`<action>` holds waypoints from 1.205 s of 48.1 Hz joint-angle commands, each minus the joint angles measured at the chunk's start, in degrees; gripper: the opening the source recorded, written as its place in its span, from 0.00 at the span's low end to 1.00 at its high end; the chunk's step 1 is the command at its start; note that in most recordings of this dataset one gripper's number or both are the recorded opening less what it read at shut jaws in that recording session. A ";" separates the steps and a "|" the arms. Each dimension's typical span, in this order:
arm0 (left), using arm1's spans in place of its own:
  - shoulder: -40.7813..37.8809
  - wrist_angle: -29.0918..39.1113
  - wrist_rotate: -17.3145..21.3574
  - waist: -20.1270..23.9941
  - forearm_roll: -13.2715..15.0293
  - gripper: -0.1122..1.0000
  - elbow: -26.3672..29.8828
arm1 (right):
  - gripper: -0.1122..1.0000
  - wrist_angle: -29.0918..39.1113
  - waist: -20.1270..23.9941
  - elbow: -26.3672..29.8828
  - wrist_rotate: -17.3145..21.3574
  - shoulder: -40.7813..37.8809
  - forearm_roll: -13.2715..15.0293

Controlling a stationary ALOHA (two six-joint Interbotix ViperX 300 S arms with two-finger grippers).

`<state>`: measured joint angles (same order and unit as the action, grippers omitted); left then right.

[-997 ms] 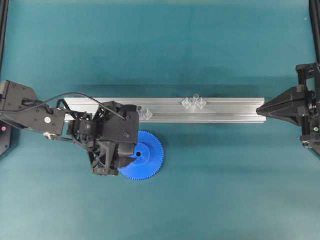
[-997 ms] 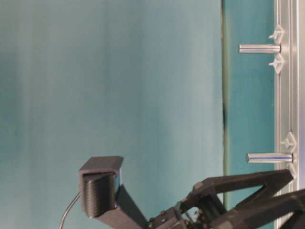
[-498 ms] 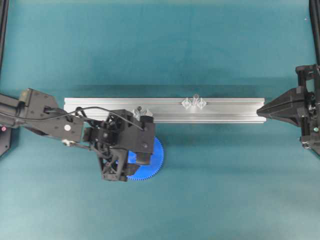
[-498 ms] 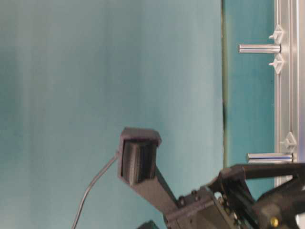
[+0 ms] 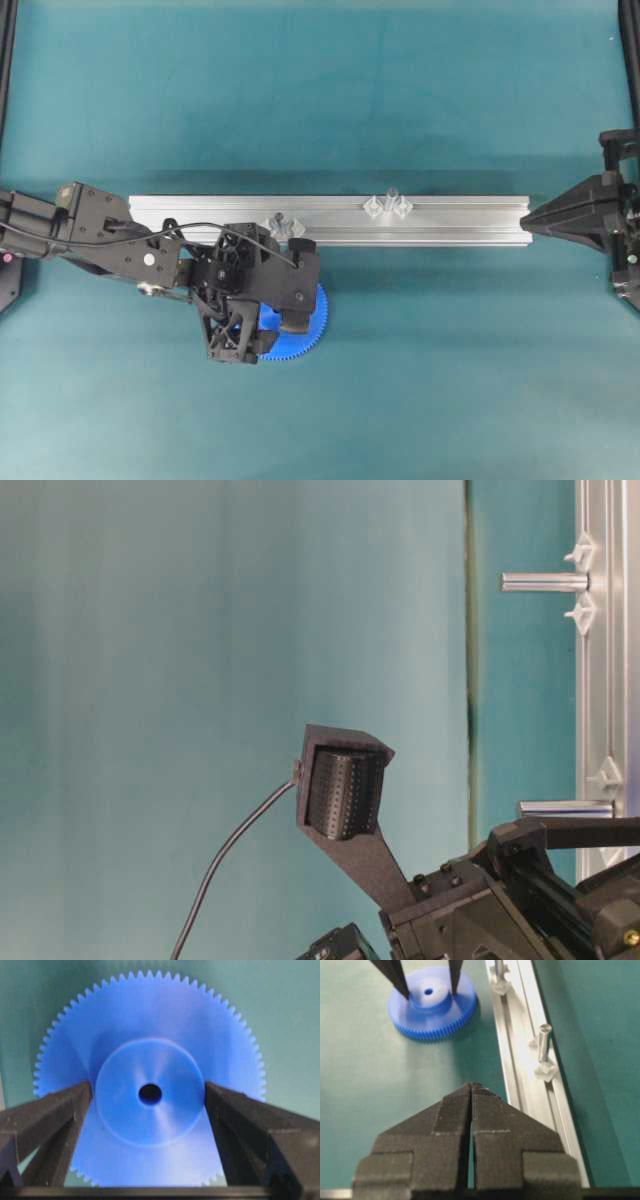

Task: Find the location of the shaft and insert the large gear.
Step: 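Lower the left gripper and close it on the blue gear hub, then lift the blue gear and carry it over the right shaft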

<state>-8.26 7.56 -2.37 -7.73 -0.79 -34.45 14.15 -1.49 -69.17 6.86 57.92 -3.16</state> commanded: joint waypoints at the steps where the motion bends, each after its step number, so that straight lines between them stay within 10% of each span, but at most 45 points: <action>1: 0.53 0.18 -0.09 -0.35 -0.18 0.94 0.79 | 0.10 -0.18 0.00 0.53 0.62 -0.26 0.09; 58: 6.77 1.14 0.53 0.53 -0.35 0.74 5.71 | 0.10 3.43 -0.26 0.18 0.62 2.55 0.09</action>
<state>-5.01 9.32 -2.02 -7.82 -0.88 -31.20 17.40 -1.58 -69.61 6.86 60.29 -3.16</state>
